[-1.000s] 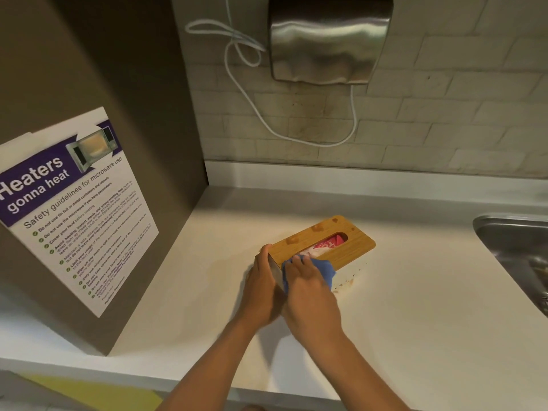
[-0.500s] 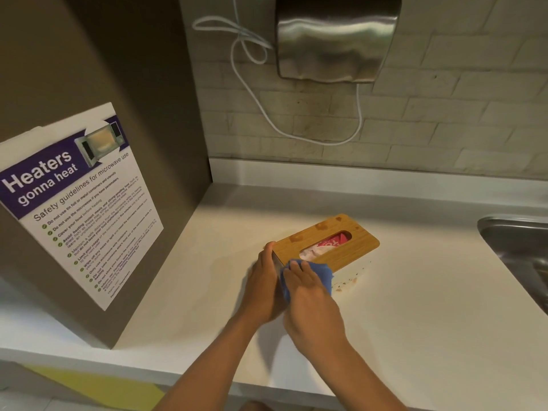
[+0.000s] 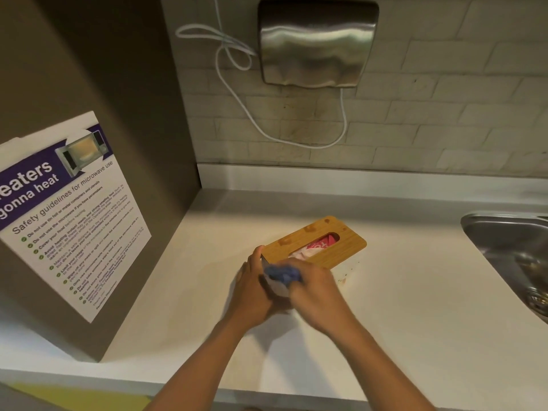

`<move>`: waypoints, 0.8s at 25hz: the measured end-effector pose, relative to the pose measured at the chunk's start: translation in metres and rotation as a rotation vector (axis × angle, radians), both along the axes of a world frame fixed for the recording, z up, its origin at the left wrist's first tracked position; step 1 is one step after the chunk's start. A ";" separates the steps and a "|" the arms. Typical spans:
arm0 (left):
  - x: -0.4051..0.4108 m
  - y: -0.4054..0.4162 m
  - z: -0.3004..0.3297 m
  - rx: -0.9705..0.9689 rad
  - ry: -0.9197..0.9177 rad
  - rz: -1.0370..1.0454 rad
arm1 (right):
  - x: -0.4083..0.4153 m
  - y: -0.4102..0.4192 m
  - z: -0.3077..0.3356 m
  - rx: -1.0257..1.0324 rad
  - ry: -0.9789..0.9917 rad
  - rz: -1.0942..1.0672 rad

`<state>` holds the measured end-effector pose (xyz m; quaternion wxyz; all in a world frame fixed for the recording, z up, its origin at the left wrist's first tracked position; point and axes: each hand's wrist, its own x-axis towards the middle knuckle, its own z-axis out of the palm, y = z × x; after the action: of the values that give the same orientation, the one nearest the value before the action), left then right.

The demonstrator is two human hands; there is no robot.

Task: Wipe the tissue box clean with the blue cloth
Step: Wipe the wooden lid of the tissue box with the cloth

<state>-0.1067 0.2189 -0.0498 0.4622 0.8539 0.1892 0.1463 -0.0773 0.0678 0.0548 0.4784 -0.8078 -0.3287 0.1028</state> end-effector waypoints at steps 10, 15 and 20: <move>-0.005 -0.038 0.063 0.602 0.167 -0.097 | 0.053 -0.082 -0.004 0.791 0.794 -0.419; 0.027 -0.062 0.088 0.781 0.201 -0.208 | 0.046 -0.098 -0.008 0.868 0.847 -0.342; 0.030 -0.050 0.102 0.810 0.507 -0.231 | 0.047 -0.111 -0.010 0.746 0.677 -0.403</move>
<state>-0.0763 0.1686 0.0522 0.0457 0.9891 0.1277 -0.0566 -0.0306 -0.0433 0.0446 0.8220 -0.5520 -0.0089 0.1395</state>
